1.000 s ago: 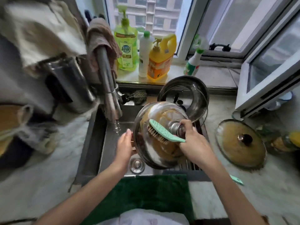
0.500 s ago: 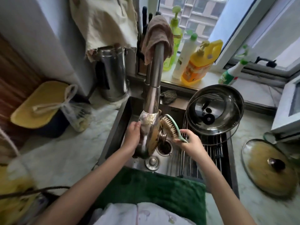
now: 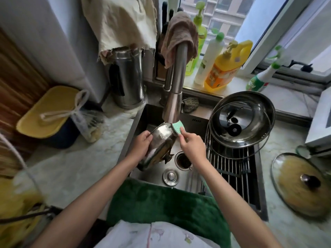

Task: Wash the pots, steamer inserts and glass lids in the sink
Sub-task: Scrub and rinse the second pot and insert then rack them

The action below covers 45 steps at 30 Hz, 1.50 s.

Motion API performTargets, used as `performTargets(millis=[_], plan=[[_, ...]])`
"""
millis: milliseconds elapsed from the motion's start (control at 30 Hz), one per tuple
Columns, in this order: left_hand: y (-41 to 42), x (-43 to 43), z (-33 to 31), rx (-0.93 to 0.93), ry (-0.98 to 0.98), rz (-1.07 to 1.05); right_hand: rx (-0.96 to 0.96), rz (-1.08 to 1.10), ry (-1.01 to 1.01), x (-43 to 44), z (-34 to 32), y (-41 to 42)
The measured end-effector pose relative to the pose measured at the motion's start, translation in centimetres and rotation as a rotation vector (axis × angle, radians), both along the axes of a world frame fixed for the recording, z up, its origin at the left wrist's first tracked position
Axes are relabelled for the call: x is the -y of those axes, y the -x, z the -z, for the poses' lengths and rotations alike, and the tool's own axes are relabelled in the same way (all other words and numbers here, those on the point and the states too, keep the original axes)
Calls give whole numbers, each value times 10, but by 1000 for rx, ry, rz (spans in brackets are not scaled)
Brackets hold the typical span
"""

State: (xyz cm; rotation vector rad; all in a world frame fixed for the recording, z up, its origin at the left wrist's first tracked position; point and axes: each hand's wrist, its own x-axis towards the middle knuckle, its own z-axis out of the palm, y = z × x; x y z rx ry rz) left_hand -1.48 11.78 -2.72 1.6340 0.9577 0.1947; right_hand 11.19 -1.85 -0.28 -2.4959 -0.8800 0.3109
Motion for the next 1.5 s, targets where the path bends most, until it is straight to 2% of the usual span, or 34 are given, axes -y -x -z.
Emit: performTargets(millis=[33,167,300,333,467,567,633,700,800,900,967,1033,1100,1167,1267,1333,1433,1500], plan=[[0,-1,0,-1,-2,-13,-34,20,-7,-3,-1,4],[1,-3,-4,9,59,-25,88,-300,31,1,-3,33],[3,1,4,34,102,-6,-35,47,28,-9,0,-9],[2,1,5,42,107,-5,-31,34,23,-9,-2,-5],[4,-3,-8,86,110,6,77,-268,22,6,-12,18],[8,-2,-14,145,172,23,-27,-34,78,2,-12,-27],[9,-3,-14,177,184,14,-86,52,34,0,-11,-36],[10,-9,-14,191,176,3,-118,-39,-80,-2,-15,-16],[13,-14,-14,169,150,27,-34,-267,-38,6,-17,7],[16,-10,-14,173,176,28,-110,-51,-12,5,-14,-28],[16,-10,-16,209,197,3,-221,53,-114,3,-9,-35],[16,-14,-19,233,214,-19,-342,-11,-277,0,-13,-20],[18,-17,-22,234,234,-16,-390,-124,-318,2,-16,-7],[20,-17,-23,243,248,-16,-397,-93,-278,5,-9,-20],[23,-17,-24,319,335,-102,-429,107,-232,13,11,-48],[23,-23,-27,355,355,-140,-404,152,-274,12,16,-45],[20,-30,-31,341,305,-139,-384,75,-418,-1,-2,-14],[16,-27,-28,302,289,-132,-240,-109,-381,-5,-11,8]])
